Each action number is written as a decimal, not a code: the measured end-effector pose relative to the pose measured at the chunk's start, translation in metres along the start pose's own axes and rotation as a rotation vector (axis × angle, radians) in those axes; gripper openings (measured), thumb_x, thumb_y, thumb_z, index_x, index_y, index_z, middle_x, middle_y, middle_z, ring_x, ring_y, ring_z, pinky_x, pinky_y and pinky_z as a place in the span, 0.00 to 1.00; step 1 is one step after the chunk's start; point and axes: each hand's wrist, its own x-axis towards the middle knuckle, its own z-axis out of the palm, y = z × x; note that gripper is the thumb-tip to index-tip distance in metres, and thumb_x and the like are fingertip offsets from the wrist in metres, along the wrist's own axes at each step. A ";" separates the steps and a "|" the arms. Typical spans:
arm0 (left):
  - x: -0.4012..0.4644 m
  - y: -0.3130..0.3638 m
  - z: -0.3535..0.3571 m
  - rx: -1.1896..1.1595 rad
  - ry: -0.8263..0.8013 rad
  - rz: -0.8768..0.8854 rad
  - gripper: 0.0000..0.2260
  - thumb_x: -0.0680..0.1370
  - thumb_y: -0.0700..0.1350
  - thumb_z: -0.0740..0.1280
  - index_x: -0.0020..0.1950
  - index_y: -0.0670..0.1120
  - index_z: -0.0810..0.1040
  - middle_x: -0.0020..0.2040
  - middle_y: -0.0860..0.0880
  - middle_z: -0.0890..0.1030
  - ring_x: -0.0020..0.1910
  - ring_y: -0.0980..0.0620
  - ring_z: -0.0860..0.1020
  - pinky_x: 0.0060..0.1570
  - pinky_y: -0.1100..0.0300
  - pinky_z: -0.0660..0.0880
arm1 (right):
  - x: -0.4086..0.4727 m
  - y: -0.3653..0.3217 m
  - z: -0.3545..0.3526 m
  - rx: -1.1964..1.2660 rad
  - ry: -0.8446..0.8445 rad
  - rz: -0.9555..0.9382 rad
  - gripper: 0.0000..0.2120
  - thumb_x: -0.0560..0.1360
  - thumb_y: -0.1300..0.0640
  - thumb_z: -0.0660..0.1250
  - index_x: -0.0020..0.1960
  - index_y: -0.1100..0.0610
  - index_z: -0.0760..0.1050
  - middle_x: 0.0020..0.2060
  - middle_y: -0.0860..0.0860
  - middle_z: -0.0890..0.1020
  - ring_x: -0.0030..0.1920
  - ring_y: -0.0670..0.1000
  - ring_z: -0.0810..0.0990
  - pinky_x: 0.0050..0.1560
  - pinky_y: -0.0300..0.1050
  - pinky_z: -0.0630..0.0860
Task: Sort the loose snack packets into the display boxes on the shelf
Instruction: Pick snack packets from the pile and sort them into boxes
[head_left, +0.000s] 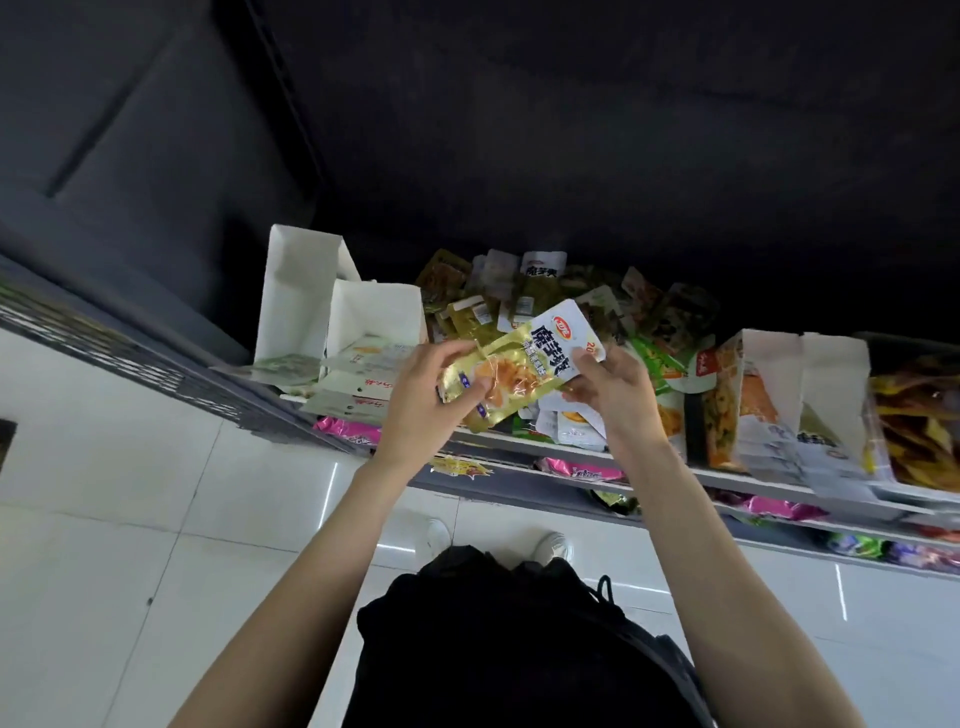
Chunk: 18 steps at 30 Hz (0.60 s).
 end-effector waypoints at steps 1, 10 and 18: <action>0.002 0.001 0.001 -0.037 -0.054 -0.026 0.17 0.74 0.51 0.70 0.62 0.51 0.75 0.54 0.54 0.77 0.52 0.64 0.73 0.53 0.71 0.70 | -0.001 -0.001 -0.003 0.017 0.005 0.014 0.06 0.78 0.60 0.65 0.54 0.60 0.76 0.44 0.58 0.82 0.36 0.51 0.76 0.37 0.40 0.78; 0.009 0.051 0.052 0.152 -0.496 0.047 0.14 0.73 0.52 0.71 0.57 0.59 0.76 0.53 0.57 0.78 0.47 0.60 0.76 0.46 0.62 0.71 | -0.049 0.011 -0.107 -0.151 -0.009 -0.109 0.07 0.75 0.60 0.68 0.53 0.54 0.77 0.45 0.56 0.83 0.41 0.52 0.83 0.37 0.43 0.80; 0.010 0.091 0.199 0.024 -0.332 0.023 0.08 0.74 0.45 0.71 0.53 0.50 0.79 0.43 0.54 0.82 0.41 0.58 0.80 0.44 0.60 0.77 | -0.076 0.027 -0.271 -0.135 0.666 -0.346 0.04 0.77 0.59 0.67 0.47 0.52 0.73 0.41 0.48 0.80 0.38 0.46 0.82 0.41 0.54 0.81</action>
